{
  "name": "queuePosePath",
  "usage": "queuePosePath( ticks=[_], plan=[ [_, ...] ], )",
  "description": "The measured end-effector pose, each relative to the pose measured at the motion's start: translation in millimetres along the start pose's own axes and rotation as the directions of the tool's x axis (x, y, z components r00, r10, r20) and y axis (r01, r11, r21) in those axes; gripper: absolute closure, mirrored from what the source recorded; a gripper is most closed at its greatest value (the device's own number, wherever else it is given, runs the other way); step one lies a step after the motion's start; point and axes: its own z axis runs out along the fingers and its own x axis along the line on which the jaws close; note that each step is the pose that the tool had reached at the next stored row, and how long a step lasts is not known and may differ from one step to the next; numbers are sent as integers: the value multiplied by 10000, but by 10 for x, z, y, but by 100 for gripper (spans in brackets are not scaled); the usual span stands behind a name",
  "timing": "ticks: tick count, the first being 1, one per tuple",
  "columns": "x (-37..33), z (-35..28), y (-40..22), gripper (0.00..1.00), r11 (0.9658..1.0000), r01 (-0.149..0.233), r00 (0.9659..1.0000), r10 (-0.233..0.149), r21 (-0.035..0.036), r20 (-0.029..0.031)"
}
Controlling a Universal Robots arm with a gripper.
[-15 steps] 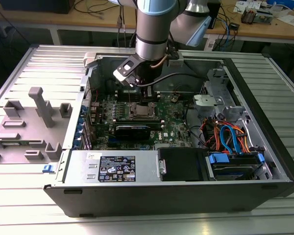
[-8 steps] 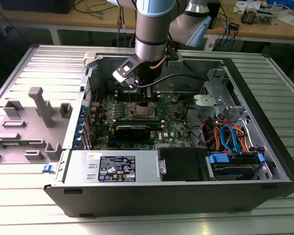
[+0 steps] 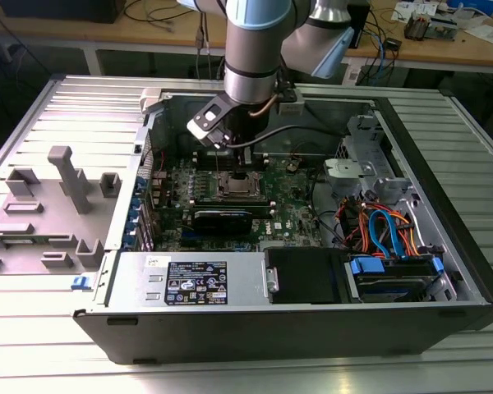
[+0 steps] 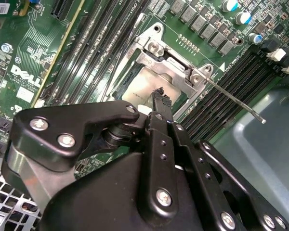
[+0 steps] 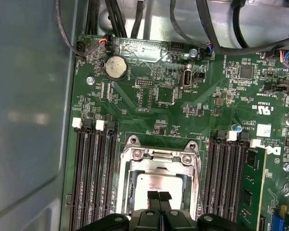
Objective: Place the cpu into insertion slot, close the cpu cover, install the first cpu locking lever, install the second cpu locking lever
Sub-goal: 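Close the cpu cover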
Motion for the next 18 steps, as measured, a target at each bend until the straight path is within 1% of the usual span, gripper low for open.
queuePosePath(
  ticks=[3, 11, 16, 18],
  plan=[
    [3, 16, -19, 89, 10000, 18, 10000, -18, -9, 0],
    [6, 58, -48, 89, 10000, 38, 10000, -38, -12, 0],
    [11, 75, -94, 89, 10000, 63, 10000, -63, -16, -1],
    [13, 78, -122, 89, 10000, 71, 10000, -71, -15, 1]
  ],
)
